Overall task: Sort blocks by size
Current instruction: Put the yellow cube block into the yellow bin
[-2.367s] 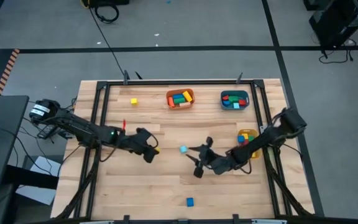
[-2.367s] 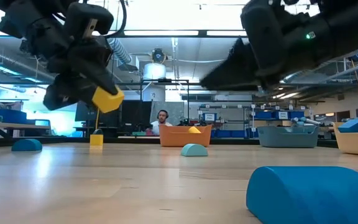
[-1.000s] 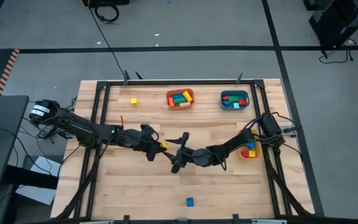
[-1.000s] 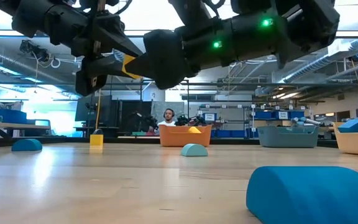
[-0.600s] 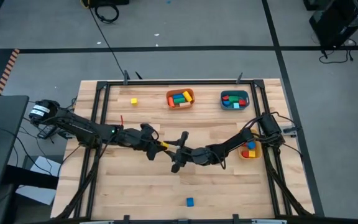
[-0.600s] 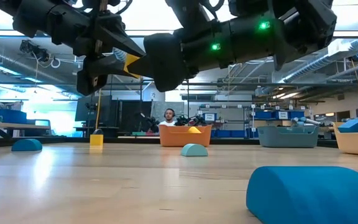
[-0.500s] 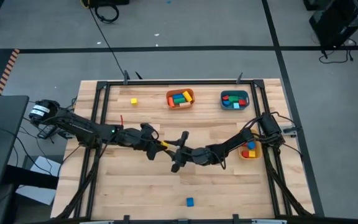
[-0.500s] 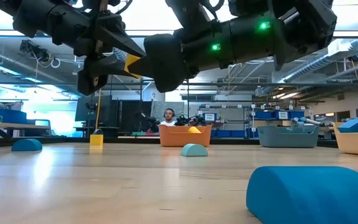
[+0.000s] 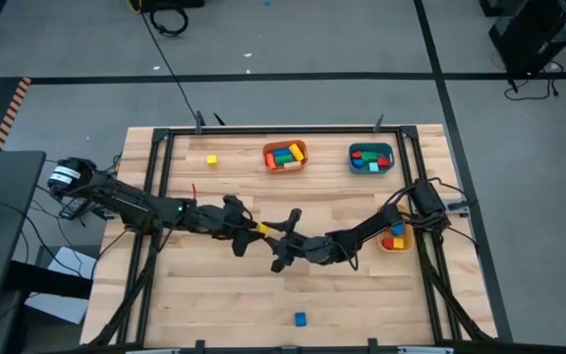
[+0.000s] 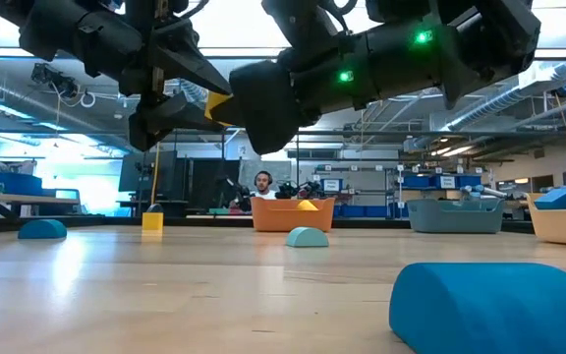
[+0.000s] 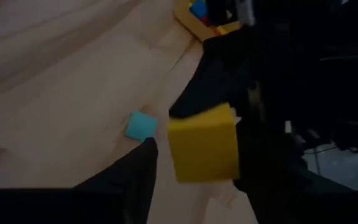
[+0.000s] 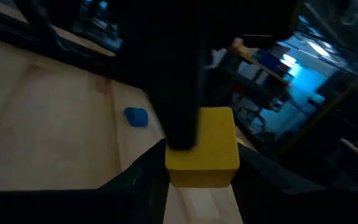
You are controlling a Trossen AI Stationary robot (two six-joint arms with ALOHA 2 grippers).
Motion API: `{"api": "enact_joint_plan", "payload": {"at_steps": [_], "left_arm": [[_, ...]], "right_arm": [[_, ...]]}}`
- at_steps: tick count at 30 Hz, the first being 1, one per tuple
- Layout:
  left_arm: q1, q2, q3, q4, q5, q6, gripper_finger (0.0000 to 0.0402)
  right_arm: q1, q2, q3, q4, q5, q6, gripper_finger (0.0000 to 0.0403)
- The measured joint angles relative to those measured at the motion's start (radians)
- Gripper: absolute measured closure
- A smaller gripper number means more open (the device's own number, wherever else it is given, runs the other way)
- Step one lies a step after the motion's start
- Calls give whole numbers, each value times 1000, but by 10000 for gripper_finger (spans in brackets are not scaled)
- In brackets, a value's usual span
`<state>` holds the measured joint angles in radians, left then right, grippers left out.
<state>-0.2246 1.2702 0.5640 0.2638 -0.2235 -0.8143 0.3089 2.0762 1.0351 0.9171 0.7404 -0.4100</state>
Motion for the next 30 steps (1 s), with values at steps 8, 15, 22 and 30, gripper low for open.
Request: {"api": "enact_joint_plan", "payload": {"at_steps": [8, 15, 22, 30], "left_arm": [[0, 10, 0, 10, -6, 32, 166], [0, 14, 0, 5, -43, 208, 165], [0, 14, 0, 7, -136, 363, 165], [0, 14, 0, 2, -175, 538, 165]], "right_arm": [[71, -3, 0, -168, 248, 0, 244], [183, -4, -1, -413, 441, 226, 247], [222, -145, -1, -1006, 262, 995, 250], [255, -412, -1, -1555, 103, 1383, 251]]}}
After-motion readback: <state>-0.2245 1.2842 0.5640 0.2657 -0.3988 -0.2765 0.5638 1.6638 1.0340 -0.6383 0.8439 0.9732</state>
